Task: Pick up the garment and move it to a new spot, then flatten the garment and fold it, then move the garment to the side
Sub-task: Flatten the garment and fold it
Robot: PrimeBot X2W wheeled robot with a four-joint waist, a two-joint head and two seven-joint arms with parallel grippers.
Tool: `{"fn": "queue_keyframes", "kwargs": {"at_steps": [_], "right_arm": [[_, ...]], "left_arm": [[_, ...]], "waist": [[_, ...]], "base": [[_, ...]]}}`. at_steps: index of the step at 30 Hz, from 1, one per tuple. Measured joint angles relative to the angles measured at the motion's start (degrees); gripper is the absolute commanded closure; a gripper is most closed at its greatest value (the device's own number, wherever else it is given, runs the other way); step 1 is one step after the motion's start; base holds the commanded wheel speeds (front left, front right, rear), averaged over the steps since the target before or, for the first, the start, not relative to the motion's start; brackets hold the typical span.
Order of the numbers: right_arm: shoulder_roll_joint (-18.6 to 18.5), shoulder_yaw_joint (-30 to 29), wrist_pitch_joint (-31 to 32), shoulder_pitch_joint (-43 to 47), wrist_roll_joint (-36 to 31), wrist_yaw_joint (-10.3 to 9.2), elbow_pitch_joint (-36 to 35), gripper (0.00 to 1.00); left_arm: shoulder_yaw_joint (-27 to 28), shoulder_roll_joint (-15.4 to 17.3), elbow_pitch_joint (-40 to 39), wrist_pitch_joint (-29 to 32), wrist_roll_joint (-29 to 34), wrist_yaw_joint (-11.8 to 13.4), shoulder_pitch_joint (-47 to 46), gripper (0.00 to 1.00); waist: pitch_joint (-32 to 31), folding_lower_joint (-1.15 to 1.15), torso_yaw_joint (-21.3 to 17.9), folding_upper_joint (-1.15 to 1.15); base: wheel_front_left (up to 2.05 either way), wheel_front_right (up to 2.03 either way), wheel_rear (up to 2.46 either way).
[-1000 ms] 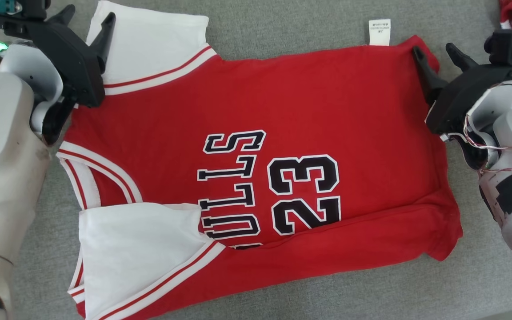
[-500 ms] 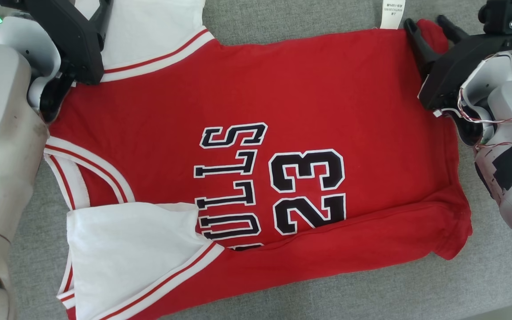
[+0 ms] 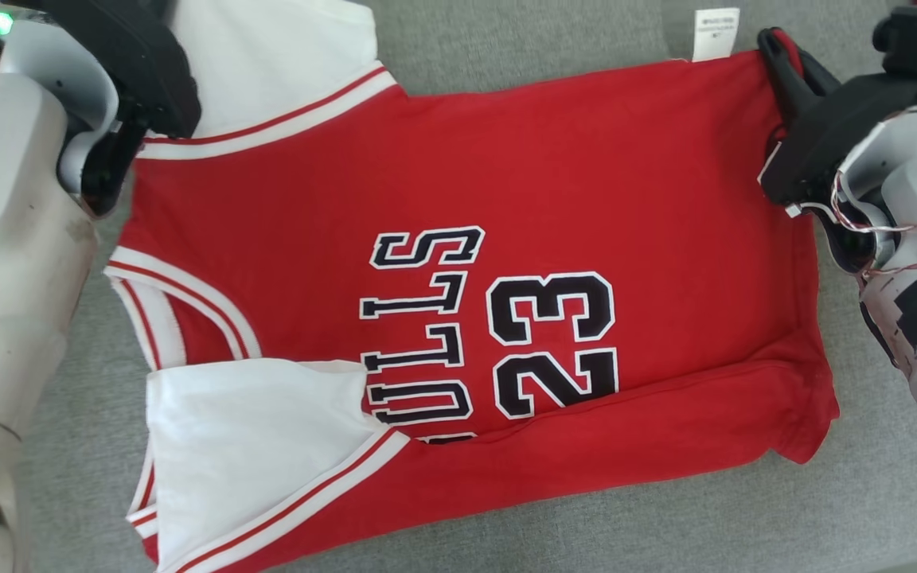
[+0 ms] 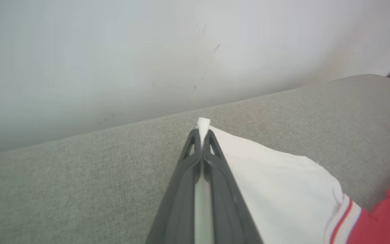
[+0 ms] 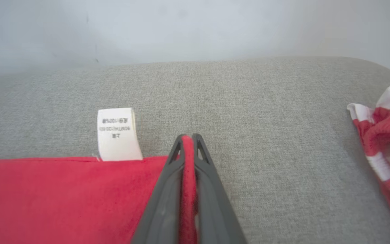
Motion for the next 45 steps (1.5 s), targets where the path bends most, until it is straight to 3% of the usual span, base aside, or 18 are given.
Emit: {"fn": "queue_keyframes", "kwargs": {"at_steps": [11,21,31,36,41,42,43,44,45], "right_arm": [[-2.32,2.02,-8.66,4.63,2.04,0.0,-0.38,1.0],[-4.36,0.82,-11.32,11.91,1.68,0.0,-3.81,1.0],[-4.92,-11.84,-11.39,24.57,-4.8,0.0,-13.3,1.0],[-3.23,-17.59,-11.41,32.32,-7.38,0.0,-17.92,1.0],[-1.53,-22.07,-11.41,39.31,-9.09,0.0,-22.06,1.0],[-1.16,-23.04,-11.41,40.5,-9.34,0.0,-22.58,0.9],[-0.82,-23.82,-11.41,41.57,-9.45,0.0,-23.06,0.57],[-0.52,-24.46,-11.41,42.55,-9.46,0.0,-23.48,0.23],[-0.24,-25.07,-11.4,43.42,-9.46,0.0,-24.02,0.0]], "left_arm": [[-3.16,3.79,-10.76,-7.76,-5.38,0.0,7.31,1.0],[-3.01,6.05,-21.24,-12.41,-7.28,1.04,19.03,1.0],[3.13,7.66,-35.79,-13.28,-5.97,6.53,35.17,1.0],[8.81,7.03,-42.89,-13.28,-2.96,9.12,45.14,1.0],[12.52,4.87,-47.13,-13.29,-0.35,10.09,54.34,1.0],[12.76,4.44,-47.43,-13.28,-0.08,10.03,55.82,1.0],[12.9,4.0,-47.54,-13.28,0.27,9.92,57.17,0.95],[13.05,3.53,-47.58,-13.28,0.53,9.42,58.33,0.59],[13.11,3.0,-47.71,-13.28,1.16,9.43,59.32,0.0]], "waist": [[-4.48,0.0,2.49,0.0],[-8.86,-0.01,4.21,0.0],[-12.6,-0.01,5.58,0.0],[-14.24,-0.01,5.99,0.0],[-15.57,-0.02,6.39,-0.01],[-15.8,-0.01,6.45,-0.01],[-16.02,-0.02,6.51,-0.01],[-16.23,-0.01,6.57,-0.01],[-16.44,-0.01,6.62,-0.01]], "base": [[0.0,0.0,0.0],[0.0,0.0,0.0],[0.0,0.0,0.0],[0.0,0.0,0.0],[0.0,0.0,0.0],[0.0,0.0,0.0],[0.0,0.0,0.0],[0.0,0.0,0.0],[0.0,0.0,0.0]]}}
